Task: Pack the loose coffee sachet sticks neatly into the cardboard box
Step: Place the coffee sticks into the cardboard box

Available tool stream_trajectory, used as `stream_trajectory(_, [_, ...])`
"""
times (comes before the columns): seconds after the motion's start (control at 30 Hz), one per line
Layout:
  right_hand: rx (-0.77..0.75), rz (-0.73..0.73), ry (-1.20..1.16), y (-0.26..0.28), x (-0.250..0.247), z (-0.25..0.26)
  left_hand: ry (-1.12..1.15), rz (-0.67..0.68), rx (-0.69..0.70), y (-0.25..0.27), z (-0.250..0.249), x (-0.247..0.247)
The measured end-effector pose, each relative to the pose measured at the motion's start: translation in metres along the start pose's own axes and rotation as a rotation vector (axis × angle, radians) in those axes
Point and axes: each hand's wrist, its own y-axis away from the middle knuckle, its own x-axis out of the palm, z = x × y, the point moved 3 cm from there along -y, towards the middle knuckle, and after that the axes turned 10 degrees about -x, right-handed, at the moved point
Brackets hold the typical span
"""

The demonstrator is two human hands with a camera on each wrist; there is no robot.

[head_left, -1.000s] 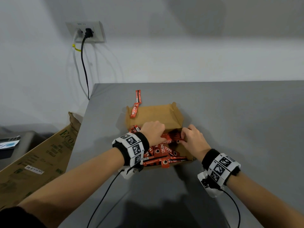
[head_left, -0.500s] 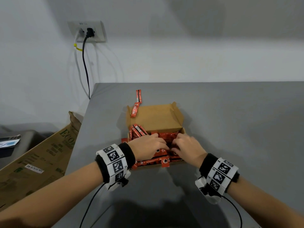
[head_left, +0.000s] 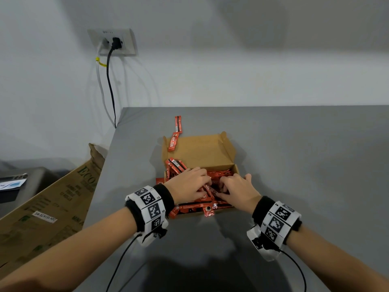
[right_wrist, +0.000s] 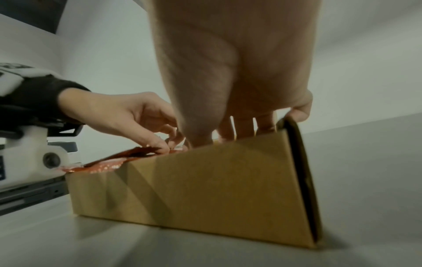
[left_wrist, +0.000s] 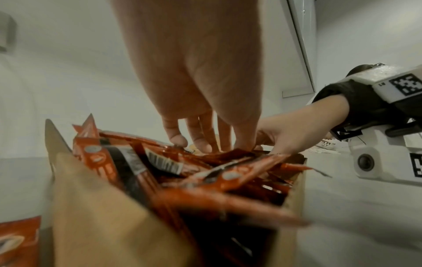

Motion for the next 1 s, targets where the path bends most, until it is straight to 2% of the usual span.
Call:
stream_trajectory(0.17, [-0.015,-0.027,-0.048,-0.002,-0.001,0.0,-0.063,0.013,0.015,-0.001,0.0,0.003])
stream_trajectory(0.4, [0.028,0.04,-0.159,-0.004,-0.004,-0.002,-0.1,0.002,-0.017,-0.003,0.001,0.004])
stream_trajectory(0.63, [0.031,0.017,-0.145,0.001,-0.018,-0.006,-0.087,0.012,-0.049,-0.004,0.002,0.003])
stream_trajectory(0.73, [0.017,0.015,-0.159,0.003,-0.019,-0.011,-0.073,0.014,-0.059,-0.005,0.002,0.002])
stream_trajectory(1.0, [-0.102,-0.044,-0.374,0.015,-0.03,-0.026,-0.085,0.034,-0.071,-0.005,0.004,0.003])
